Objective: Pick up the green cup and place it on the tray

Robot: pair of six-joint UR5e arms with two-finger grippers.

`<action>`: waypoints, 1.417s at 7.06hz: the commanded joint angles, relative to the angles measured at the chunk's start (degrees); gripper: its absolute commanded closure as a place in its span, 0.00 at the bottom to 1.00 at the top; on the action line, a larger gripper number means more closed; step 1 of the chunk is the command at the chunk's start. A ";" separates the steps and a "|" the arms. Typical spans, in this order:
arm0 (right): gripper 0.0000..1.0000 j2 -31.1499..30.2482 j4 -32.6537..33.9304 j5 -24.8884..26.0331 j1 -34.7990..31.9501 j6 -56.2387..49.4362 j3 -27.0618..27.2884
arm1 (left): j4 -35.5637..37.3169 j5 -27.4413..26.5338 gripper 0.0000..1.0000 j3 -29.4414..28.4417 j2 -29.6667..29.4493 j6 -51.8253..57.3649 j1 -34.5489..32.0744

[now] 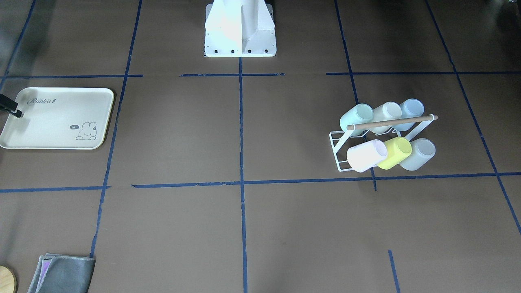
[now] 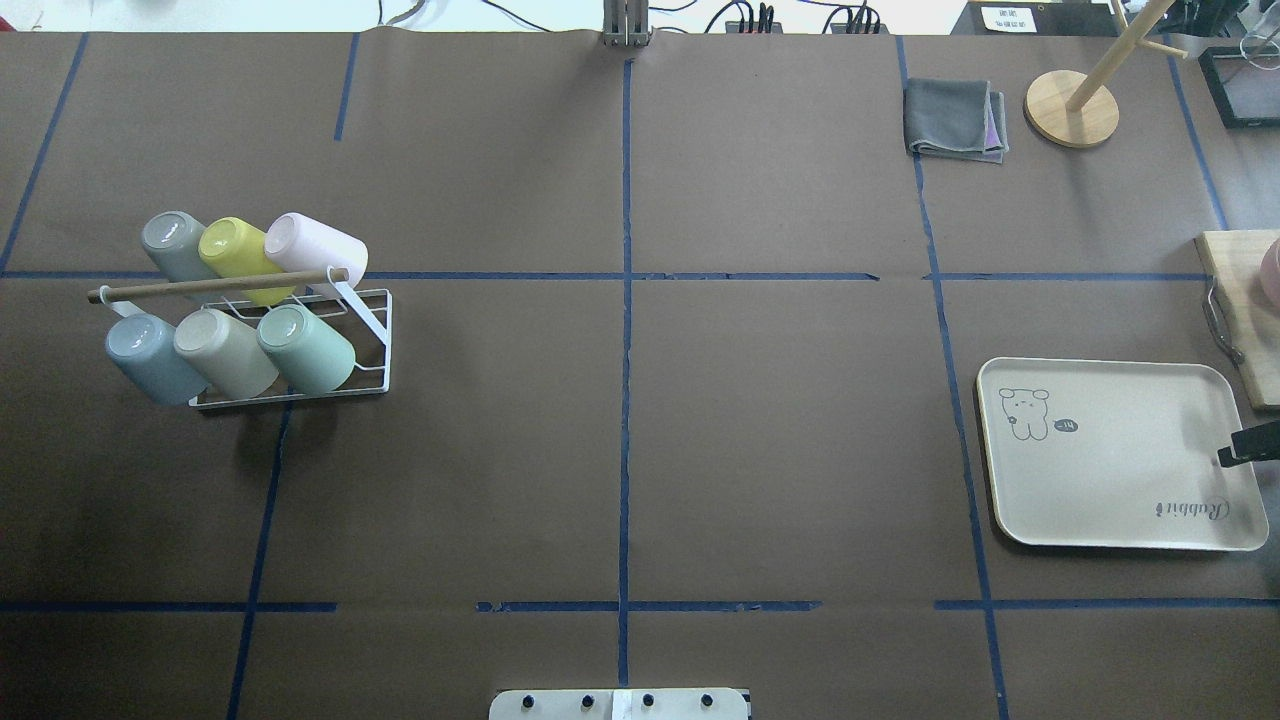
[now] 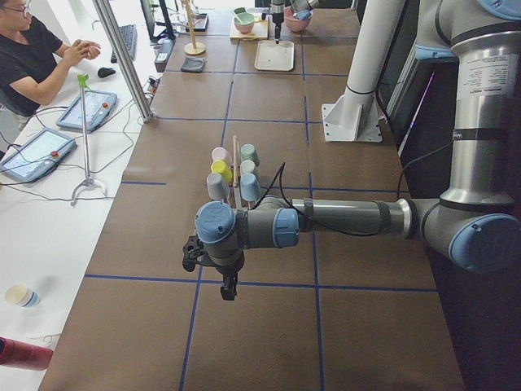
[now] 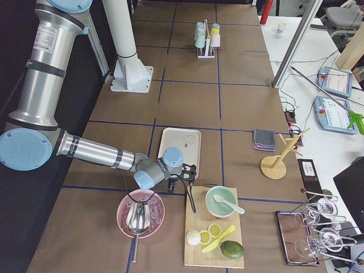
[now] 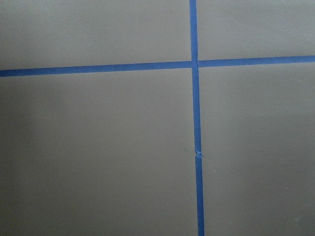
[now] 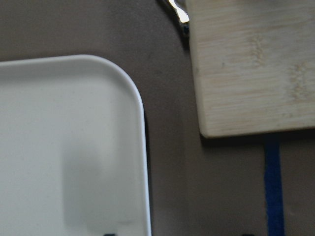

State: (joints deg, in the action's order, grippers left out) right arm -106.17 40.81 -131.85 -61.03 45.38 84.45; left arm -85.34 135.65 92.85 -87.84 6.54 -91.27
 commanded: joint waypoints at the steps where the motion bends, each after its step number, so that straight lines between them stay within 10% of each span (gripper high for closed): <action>1: 0.59 0.00 -0.12 0.28 -0.05 0.06 0.10 | 0.00 -0.12 0.00 -0.12 -0.57 -0.04 0.04; 3: 0.95 -0.26 -0.20 0.90 -0.14 -0.38 0.36 | 0.00 -0.21 0.00 -0.12 -0.58 -0.04 0.04; 10: 1.00 -0.52 -1.26 0.90 -0.32 -0.56 2.82 | 0.00 -0.21 0.00 -0.30 -0.66 -0.04 0.04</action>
State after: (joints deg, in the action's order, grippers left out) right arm -106.57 39.54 -130.96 -61.28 44.77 86.62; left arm -85.34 135.44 92.58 -88.44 6.50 -91.23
